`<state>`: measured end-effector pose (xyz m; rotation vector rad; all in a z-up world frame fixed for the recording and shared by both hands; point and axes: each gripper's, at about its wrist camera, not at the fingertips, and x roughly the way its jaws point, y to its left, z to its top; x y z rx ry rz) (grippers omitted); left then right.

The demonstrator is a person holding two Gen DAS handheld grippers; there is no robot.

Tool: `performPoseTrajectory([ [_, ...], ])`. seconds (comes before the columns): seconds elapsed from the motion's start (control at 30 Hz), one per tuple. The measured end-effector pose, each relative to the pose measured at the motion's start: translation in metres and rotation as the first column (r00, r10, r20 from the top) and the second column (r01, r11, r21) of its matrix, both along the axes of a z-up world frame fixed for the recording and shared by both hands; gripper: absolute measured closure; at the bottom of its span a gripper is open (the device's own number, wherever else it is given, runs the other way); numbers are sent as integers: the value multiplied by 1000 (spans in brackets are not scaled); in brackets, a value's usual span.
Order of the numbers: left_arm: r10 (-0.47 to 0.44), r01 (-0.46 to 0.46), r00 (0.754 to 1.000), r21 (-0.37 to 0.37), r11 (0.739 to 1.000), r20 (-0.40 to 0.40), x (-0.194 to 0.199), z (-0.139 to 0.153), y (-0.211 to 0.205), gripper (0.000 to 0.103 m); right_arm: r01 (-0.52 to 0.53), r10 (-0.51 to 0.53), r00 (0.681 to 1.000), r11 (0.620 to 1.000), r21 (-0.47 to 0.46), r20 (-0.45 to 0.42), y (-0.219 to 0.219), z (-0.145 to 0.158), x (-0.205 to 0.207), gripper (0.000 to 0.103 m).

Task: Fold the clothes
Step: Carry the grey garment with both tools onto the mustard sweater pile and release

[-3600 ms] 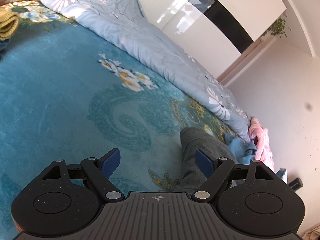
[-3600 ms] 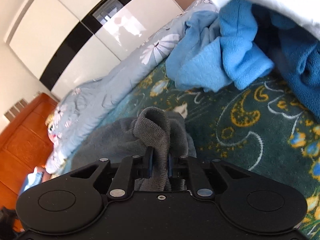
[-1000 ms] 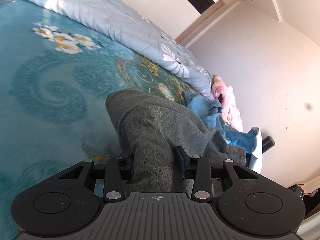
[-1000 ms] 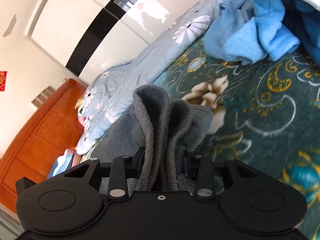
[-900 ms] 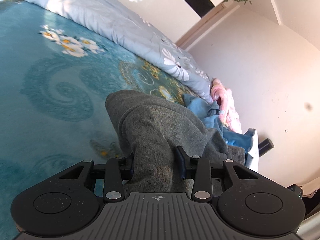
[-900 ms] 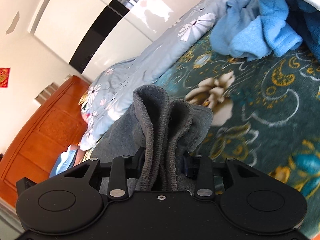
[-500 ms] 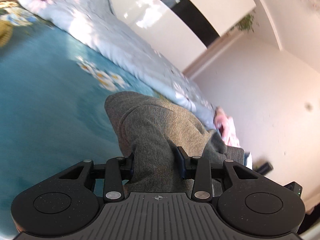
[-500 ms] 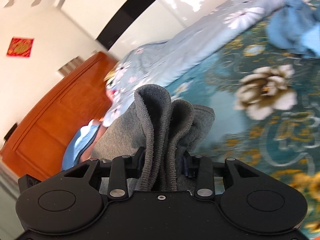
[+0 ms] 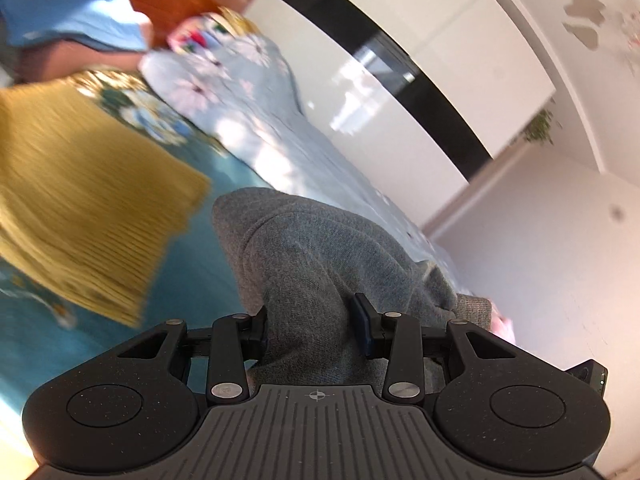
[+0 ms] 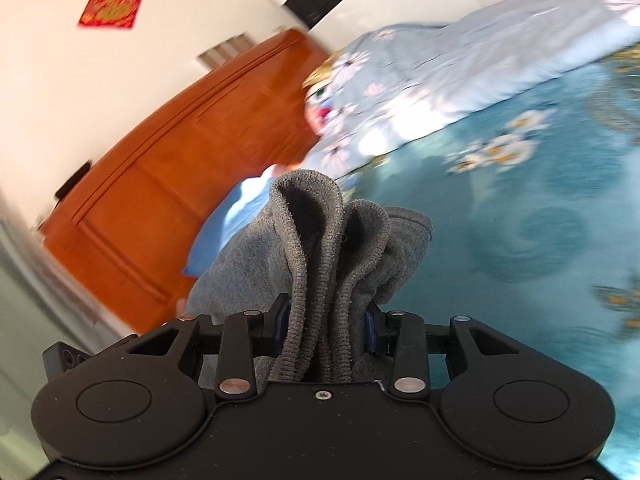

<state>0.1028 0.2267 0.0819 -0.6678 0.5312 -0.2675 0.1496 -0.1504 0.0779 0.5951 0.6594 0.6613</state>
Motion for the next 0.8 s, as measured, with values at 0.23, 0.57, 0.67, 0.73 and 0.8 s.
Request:
performPoseTrajectory([
  [0.23,97,-100,994,49,994,54,9,35,69,68,-135,134,990,990,29,50,80,21,36,65],
  [0.57,207,-210,978,181,961,34,55,49,152,67,-264,262,962,964,20,76,189,21,90,65],
  [0.67,237,-236,971,206,950,20,71,45,169,67,-284,282,957,959,22,61,213,13,98,65],
  [0.73,251,-249,968,209,946,19,75,42,179,67,-289,287,956,957,29,53,225,6,102,65],
  [0.8,258,-256,966,209,944,16,86,36,188,67,-285,283,958,958,30,46,235,0,105,65],
])
